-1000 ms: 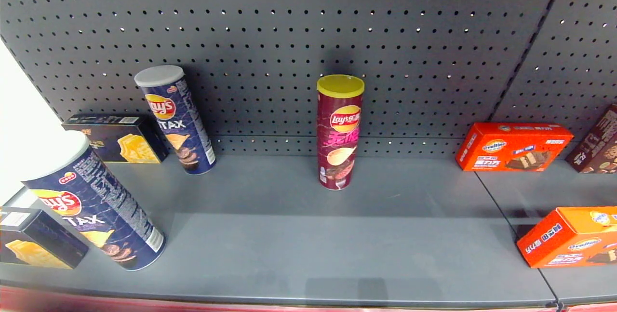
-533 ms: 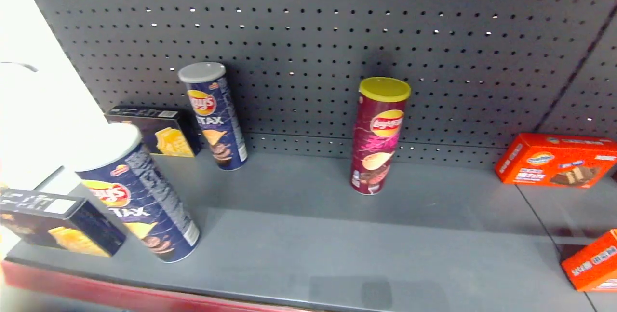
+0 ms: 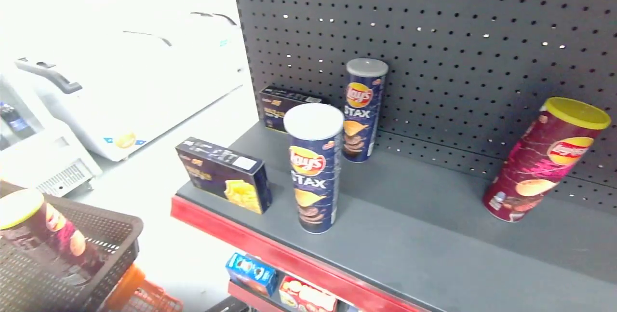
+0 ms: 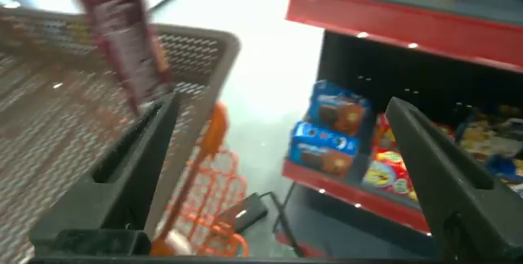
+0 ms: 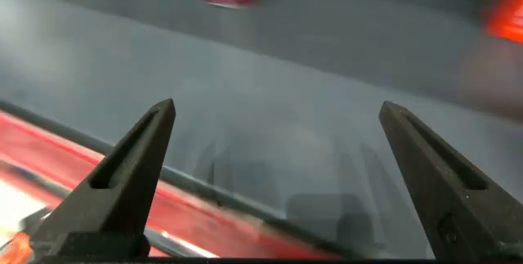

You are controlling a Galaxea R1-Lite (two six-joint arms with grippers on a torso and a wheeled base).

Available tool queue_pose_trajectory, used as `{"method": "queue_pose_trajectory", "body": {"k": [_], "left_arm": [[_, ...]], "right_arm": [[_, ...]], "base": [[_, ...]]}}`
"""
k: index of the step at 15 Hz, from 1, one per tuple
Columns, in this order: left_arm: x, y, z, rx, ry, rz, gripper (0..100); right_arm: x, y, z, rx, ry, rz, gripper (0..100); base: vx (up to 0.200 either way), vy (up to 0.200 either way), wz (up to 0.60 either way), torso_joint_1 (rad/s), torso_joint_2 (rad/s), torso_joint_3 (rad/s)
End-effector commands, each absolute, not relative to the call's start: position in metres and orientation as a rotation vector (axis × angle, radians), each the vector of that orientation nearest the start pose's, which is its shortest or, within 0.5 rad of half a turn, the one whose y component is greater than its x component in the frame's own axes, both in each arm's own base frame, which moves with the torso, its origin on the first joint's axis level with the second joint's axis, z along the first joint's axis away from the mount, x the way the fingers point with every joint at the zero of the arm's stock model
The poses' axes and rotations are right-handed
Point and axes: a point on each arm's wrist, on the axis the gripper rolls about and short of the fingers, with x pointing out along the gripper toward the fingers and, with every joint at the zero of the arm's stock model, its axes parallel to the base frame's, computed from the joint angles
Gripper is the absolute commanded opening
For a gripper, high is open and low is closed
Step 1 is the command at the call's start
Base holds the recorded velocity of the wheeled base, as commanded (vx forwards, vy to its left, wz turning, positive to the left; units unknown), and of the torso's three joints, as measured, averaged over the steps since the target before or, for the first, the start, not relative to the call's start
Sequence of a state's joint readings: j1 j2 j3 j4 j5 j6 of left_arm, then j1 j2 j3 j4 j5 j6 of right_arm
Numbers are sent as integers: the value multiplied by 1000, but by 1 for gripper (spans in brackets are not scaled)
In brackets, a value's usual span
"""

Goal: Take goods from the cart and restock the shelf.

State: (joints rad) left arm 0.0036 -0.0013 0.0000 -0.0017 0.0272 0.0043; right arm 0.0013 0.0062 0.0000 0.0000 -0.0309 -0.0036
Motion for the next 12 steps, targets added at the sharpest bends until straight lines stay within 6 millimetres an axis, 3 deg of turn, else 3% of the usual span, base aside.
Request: {"method": "queue_pose_trajectory", "body": {"k": [1, 8, 11, 12], "left_arm": [[-23, 1, 76, 5, -1, 32, 100], [-23, 0, 76, 6, -1, 28, 100], [-23, 0, 76, 5, -1, 28, 100], [-23, 0, 76, 5, -1, 28, 100]], "right_arm": [[-22, -1, 76, -5, 8, -29, 100], [-22, -1, 76, -3, 8, -29, 100], [-22, -1, 76, 0, 6, -29, 100], [-22, -1, 76, -2, 8, -29, 100]], "base": [[0, 0, 600, 2, 2, 7], [0, 0, 600, 0, 2, 2], [0, 0, 0, 0, 0, 0], [0, 0, -600, 2, 2, -2]]}}
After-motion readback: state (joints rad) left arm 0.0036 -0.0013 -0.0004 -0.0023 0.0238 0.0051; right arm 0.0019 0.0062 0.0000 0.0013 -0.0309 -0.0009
